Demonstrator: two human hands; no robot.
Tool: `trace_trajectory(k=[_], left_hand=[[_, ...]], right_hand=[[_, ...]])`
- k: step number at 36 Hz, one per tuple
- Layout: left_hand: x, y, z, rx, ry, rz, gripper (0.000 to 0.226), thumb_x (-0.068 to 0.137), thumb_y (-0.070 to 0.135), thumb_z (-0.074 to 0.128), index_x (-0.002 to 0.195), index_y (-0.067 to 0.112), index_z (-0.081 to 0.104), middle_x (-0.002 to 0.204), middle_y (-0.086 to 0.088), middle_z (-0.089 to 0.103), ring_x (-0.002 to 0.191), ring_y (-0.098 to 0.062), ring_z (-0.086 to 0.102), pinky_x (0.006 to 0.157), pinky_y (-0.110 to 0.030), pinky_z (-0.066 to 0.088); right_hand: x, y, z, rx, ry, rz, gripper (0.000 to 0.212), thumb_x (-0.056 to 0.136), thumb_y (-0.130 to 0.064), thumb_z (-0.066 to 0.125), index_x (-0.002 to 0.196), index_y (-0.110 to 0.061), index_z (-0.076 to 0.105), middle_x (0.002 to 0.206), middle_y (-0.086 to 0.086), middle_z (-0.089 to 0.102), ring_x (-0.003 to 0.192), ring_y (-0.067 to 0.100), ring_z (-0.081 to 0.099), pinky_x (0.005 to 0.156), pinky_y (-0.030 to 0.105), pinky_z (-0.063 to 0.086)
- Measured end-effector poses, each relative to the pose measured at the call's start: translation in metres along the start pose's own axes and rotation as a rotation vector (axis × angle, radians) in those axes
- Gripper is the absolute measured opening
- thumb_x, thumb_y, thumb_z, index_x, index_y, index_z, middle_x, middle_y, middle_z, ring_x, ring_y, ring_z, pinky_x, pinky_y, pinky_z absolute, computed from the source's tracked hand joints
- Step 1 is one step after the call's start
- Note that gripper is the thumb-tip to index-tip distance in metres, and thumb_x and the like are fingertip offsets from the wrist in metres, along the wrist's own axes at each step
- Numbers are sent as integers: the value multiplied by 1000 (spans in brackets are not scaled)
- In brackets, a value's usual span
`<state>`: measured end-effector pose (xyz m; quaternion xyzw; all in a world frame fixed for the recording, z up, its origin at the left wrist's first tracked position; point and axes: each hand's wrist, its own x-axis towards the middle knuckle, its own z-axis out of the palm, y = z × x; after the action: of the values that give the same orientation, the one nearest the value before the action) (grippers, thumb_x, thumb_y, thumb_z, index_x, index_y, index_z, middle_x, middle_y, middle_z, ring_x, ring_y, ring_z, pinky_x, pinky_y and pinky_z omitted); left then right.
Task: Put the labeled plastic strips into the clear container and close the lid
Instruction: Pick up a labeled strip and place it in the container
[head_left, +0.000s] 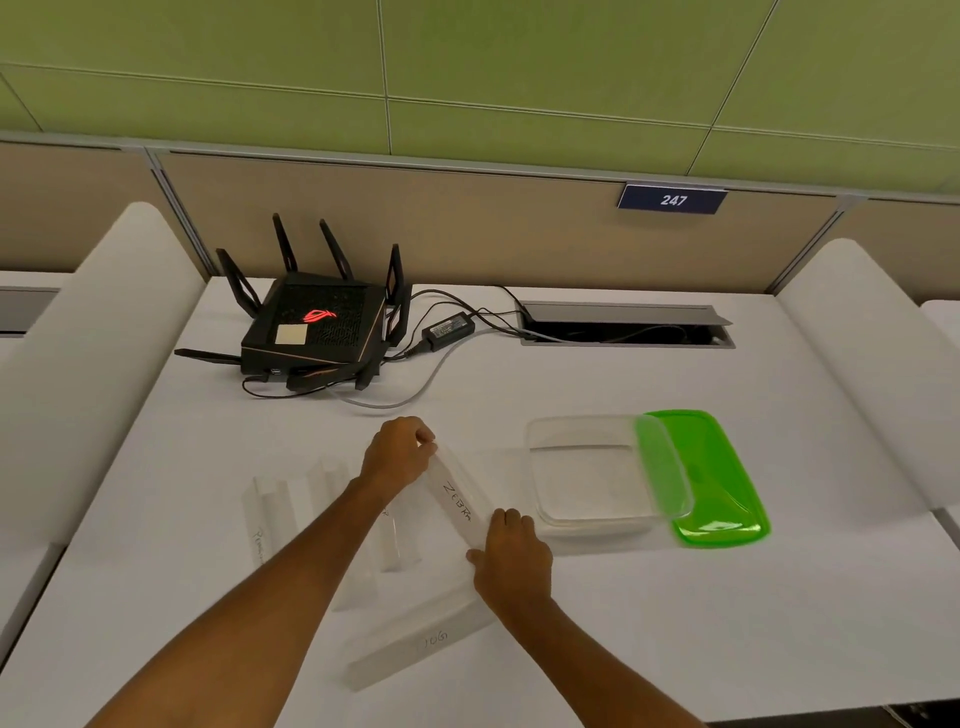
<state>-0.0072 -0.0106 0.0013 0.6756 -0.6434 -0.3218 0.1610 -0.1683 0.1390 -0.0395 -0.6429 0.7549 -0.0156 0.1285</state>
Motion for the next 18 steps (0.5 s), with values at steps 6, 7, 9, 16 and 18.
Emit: trace_trajectory(k=[6, 7, 9, 16, 18], left_hand=[[-4, -2, -5, 5, 23, -6, 8, 91, 26, 74, 97, 21, 71, 103, 3, 71, 85, -14, 62, 82, -28, 56], [-5, -2, -6, 5, 25, -6, 8, 91, 26, 74, 97, 22, 71, 104, 4, 71, 85, -14, 62, 82, -28, 55], [-6, -3, -9, 0, 34, -9, 8, 91, 26, 74, 97, 22, 72, 105, 4, 71, 86, -14, 63, 82, -28, 56], [-13, 4, -34, -30, 113, 7, 6, 91, 28, 73, 96, 27, 68, 97, 5, 69, 85, -19, 72, 62, -17, 53], [-14, 8, -44, -43, 149, 29, 5, 93, 28, 71, 97, 27, 68, 94, 5, 70, 85, -19, 74, 65, -21, 58]], right_hand=[[1, -1, -5, -37, 8, -64, 49, 87, -49, 69, 120, -15, 57, 108, 0, 64, 100, 18, 61, 70, 29, 54], [1, -1, -6, -37, 8, -74, 48, 88, -48, 69, 120, -14, 57, 107, 1, 64, 98, 18, 62, 70, 29, 54], [2, -2, -9, -37, 7, -91, 46, 89, -45, 66, 120, -14, 57, 107, 1, 64, 95, 18, 64, 69, 29, 54], [7, -10, -29, 33, 50, -155, 42, 87, -46, 62, 115, -15, 57, 102, 2, 64, 89, 20, 66, 63, 27, 55], [10, -14, -38, 62, 70, -172, 44, 86, -47, 63, 115, -15, 57, 102, 2, 63, 90, 21, 66, 63, 27, 55]])
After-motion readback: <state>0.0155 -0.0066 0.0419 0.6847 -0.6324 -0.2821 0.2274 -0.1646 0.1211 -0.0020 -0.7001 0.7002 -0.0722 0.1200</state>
